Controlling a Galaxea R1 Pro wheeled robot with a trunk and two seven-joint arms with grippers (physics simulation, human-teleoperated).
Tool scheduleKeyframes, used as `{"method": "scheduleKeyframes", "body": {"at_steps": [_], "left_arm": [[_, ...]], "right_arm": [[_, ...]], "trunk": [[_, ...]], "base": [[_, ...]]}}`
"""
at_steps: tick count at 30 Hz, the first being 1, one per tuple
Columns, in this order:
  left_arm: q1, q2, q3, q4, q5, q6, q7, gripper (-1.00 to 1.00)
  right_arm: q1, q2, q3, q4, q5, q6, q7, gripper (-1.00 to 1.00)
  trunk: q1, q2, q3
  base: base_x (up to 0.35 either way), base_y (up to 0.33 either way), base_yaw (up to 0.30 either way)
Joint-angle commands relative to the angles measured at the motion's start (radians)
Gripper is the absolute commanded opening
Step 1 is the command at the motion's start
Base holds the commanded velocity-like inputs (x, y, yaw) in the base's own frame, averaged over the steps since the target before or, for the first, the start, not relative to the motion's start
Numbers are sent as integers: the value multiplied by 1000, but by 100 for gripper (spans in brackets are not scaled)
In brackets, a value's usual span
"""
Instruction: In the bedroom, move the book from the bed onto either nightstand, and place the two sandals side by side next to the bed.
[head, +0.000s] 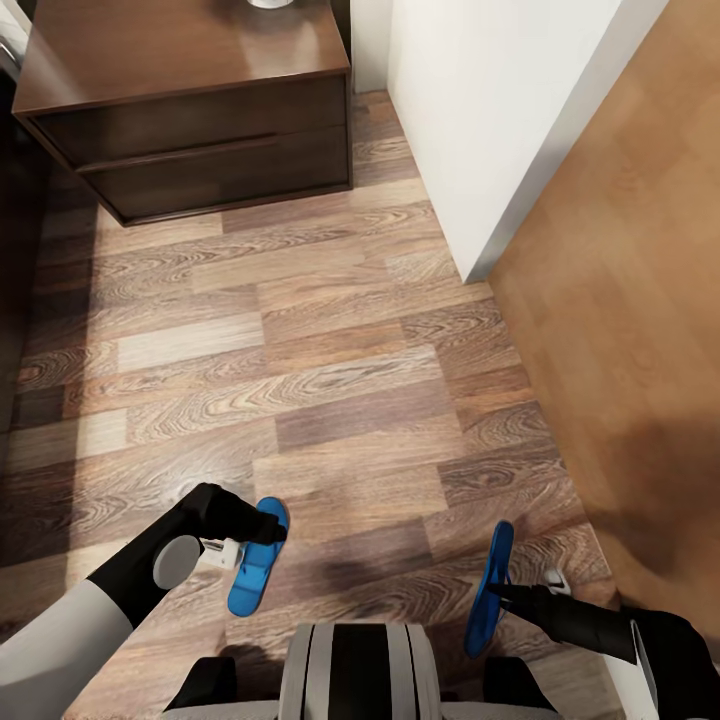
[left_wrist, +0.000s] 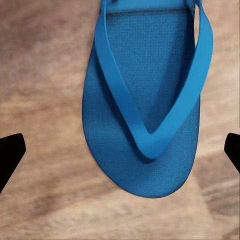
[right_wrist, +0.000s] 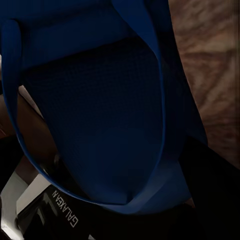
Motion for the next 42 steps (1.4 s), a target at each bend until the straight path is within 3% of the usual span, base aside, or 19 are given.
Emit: {"method": "scheduleKeyframes", "body": {"at_steps": [1, 4, 13, 18, 32, 42], "left_arm": [[-1, 1, -3, -1, 8, -1, -10, 100], [-1, 1, -3, -1, 8, -1, -10, 100], [-1, 1, -4, -1, 9, -1, -10, 100], [-1, 0, -5, -1, 9, -1, -10, 100], [-1, 1, -3, -1, 8, -1, -10, 100], [0, 37, 58, 0, 7, -1, -11, 100]], "right_arm": [[-1, 1, -4, -1, 10, 10, 10, -100], [-1, 1, -4, -1, 10, 10, 10, -100], [-1, 1, -4, -1, 10, 10, 10, -100], [-1, 1, -4, -1, 10, 10, 11, -100], [-1, 1, -4, -1, 10, 10, 11, -100], [-1, 1, -4, -1, 10, 10, 11, -100]], "trunk": [[0, -1, -5], [2, -1, -16], [2, -1, -16], [4, -2, -35], [4, -2, -35], [4, -2, -35]], "base": [[0, 0, 0], [0, 0, 0], [0, 0, 0], [0, 0, 0], [0, 0, 0], [0, 0, 0]]}}
